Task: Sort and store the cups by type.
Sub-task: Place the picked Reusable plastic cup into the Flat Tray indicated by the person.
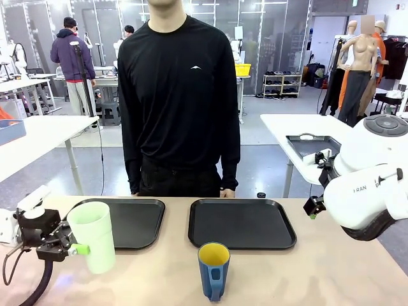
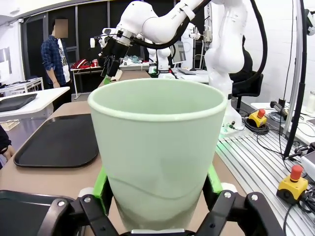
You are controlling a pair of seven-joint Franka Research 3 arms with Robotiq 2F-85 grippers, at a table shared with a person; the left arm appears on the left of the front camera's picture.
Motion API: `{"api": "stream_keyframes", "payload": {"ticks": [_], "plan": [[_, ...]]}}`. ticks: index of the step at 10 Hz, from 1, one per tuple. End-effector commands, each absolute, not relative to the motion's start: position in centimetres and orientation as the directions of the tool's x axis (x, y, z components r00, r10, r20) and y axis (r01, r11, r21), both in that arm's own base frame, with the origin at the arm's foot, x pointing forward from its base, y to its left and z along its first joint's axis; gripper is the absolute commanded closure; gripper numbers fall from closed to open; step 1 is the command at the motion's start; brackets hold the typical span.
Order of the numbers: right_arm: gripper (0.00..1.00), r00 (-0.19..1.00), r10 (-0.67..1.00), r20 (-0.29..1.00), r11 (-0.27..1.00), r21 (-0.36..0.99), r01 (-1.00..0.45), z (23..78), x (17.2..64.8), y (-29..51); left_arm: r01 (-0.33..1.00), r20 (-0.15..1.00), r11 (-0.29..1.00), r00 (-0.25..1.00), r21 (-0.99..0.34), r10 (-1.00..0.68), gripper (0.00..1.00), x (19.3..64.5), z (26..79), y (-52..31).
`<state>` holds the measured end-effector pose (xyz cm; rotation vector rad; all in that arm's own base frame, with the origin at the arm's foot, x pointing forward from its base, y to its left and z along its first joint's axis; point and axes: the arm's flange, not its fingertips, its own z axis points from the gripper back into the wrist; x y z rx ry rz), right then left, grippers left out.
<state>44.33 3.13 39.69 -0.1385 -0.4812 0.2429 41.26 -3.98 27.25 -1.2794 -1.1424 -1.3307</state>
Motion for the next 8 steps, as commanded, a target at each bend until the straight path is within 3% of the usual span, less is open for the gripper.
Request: {"api": "stream_keyframes", "payload": {"ticks": [1,8], "plan": [[0.00,0.859,0.264,0.440,0.962,-0.189,-0.199,39.60,44.31,3.11,0.991,0.999,-0.133,-0.029,0.026,-0.022,0.72,41.61,27.29,-4.06],[0.00,0.859,0.264,0.440,0.962,-0.189,-0.199,39.60,44.31,3.11,0.991,0.999,-0.133,-0.029,0.026,-0.022,0.72,41.61,27.29,-4.06]]}}
